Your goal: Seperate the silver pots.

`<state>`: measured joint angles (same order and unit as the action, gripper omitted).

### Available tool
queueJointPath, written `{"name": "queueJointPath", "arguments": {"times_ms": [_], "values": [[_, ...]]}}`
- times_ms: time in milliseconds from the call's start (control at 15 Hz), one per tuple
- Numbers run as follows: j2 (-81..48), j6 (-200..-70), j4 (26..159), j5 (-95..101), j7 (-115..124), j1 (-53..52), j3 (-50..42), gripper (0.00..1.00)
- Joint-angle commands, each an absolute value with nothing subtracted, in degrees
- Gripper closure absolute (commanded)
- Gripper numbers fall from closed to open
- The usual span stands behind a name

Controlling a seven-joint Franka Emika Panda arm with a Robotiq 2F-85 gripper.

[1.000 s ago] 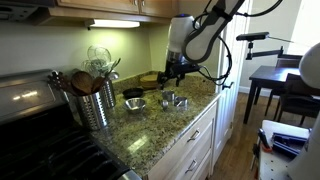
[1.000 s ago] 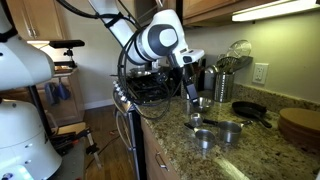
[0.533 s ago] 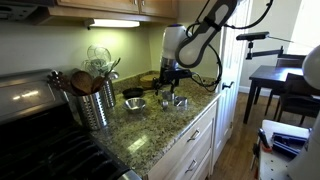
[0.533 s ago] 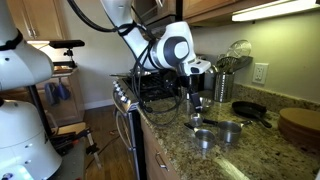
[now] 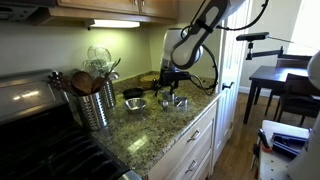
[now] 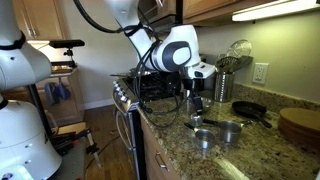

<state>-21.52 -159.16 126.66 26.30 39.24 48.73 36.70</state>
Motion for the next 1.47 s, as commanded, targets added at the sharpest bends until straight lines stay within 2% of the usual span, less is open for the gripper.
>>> {"name": "queueJointPath", "arguments": {"times_ms": [0, 200, 467, 533, 600, 667, 733, 1267, 1400], "values": [[-18.50, -159.99, 126.83, 13.02, 30.44, 33.10, 21.71, 0.00], [-18.91, -159.49, 125.95, 4.53, 25.08, 20.75, 10.13, 0.00], [-19.40, -159.21, 125.62, 0.51, 23.73, 10.87, 0.75, 0.00], [-19.42, -159.24, 125.68, 0.32, 23.89, 9.26, -0.90, 0.06], [-19.38, -159.25, 125.80, 0.45, 24.17, 7.83, -2.44, 0.26], [-19.38, -159.35, 125.89, 0.54, 24.49, 6.67, -3.71, 0.31], [-19.39, -159.27, 125.96, 0.72, 24.68, 5.73, -4.84, 0.31], [-19.69, -159.19, 126.02, 0.80, 24.82, 2.53, -8.44, 0.84], [-19.68, -159.20, 126.05, 0.77, 24.83, 2.30, -8.61, 0.93]]}}
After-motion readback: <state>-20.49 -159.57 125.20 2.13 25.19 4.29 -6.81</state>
